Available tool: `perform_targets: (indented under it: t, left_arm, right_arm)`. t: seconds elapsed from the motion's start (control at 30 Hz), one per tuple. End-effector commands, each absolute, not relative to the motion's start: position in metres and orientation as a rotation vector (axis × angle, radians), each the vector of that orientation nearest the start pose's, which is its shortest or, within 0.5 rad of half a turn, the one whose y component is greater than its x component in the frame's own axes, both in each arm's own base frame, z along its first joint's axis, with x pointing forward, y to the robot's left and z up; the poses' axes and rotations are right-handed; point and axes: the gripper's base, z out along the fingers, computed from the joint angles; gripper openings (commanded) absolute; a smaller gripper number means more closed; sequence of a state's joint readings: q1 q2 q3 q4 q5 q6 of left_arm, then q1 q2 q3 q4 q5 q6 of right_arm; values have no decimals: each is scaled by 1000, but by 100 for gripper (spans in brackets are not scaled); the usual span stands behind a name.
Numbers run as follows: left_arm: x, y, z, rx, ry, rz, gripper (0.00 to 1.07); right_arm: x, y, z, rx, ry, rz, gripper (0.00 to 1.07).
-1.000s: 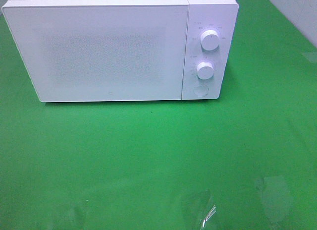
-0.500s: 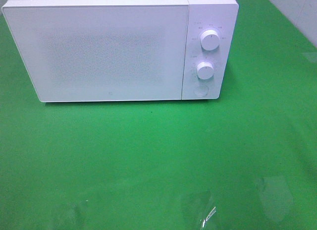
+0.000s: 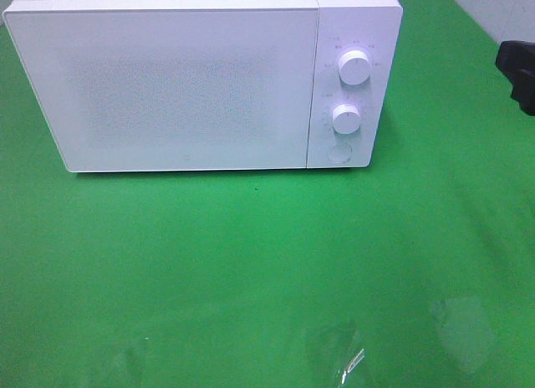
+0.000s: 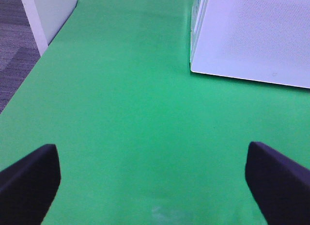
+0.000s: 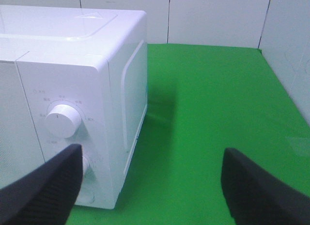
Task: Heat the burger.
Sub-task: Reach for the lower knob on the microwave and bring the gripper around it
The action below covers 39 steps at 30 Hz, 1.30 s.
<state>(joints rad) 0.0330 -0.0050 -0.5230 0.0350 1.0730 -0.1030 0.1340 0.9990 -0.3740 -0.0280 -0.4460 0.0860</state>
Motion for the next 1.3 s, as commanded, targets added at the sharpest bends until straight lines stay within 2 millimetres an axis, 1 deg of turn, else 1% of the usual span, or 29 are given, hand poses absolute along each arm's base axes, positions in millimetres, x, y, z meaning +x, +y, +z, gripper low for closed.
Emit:
perform_targets:
  t: [0.03,0.07,0.1,0.13,0.17,0.2,0.3,0.4,0.43,0.47,0.5,0.53,0.57,0.6,0.67,0.77,0.8,0.9,0.97,1.0,1.03,1.13,1.17,1.2,1.23,1.27,1.3]
  left_arm:
    - [-11,2,282,-141,2006,-7,95]
    - [-11,2,282,-141,2006,-7,95]
    - [-11,2,282,-141,2006,-7,95]
    - [-11,2,282,-141,2006,-7,95]
    - [-11,2,282,-141,2006,-7,95]
    - [-11,2,282,-141,2006,-7,95]
    - [-11,2,282,-141,2006,-7,95]
    - [-11,2,282,-141,2006,-7,95]
    - [-11,2,282,-141,2006,-7,95]
    - [-11,2,282,-141,2006,-7,95]
    - [-11,2,282,-141,2006,-7,95]
    - [-11,2,282,-141,2006,-7,95]
    - [-11,2,282,-141,2006,-7,95]
    - [-11,2,282,-141,2006,-7,95]
    - [-11,2,282,-141,2006,-7,95]
    - [-11,2,282,-141,2006,-7,95]
    - [-11,2,282,-141,2006,-7,95]
    - [-11,2,282,-141,2006,-7,95]
    - [-11,2,282,-141,2006,-7,95]
    - [-11,2,282,-141,2006,-7,95]
    - [-11,2,282,-141,2006,-7,95]
    - [-11,2,282,-141,2006,-7,95]
    - [-11,2,282,-141,2006,-7,95]
    - [-11,2,282,-141,2006,-7,95]
    - [-11,2,282,-141,2006,-7,95]
    - [-11,2,282,-141,2006,-7,95]
    - [-11,2,282,-141,2006,-7,95]
  right_arm:
    - [197,25,259,-34,1605,155,76]
    - [198,23,252,-24,1587,122,76]
    - [198,23,252,-24,1587,122,76]
    - [200,20,246,1,1568,99,76]
    - [200,20,246,1,1568,99,76]
    - [201,18,242,31,1562,92,76]
    - [201,19,239,41,1558,92,76]
    - [199,25,236,34,1537,77,76]
    - [200,30,232,24,1549,62,76]
    - [200,30,232,24,1549,62,76]
    - [202,36,228,7,1559,48,76]
    - [202,36,228,7,1559,48,76]
    - [203,41,225,-8,1558,33,76]
    - [203,41,225,-8,1558,33,76]
    - [204,55,218,-22,1555,29,76]
    - [203,61,214,-11,1563,20,76]
    - [202,67,210,-10,1571,0,76]
    - [201,71,208,-18,1572,-13,76]
    - [195,87,201,-42,1573,-24,76]
    - [195,87,201,-42,1573,-24,76]
    - [192,94,197,-53,1572,-21,76]
    - [191,100,194,-67,1571,-22,76]
    - [189,107,190,-81,1577,-18,76]
    - [189,107,190,-81,1577,-18,76]
    - [189,113,185,-86,1588,-26,76]
    - [189,113,185,-86,1588,-26,76]
    - [190,120,182,-87,1592,-39,76]
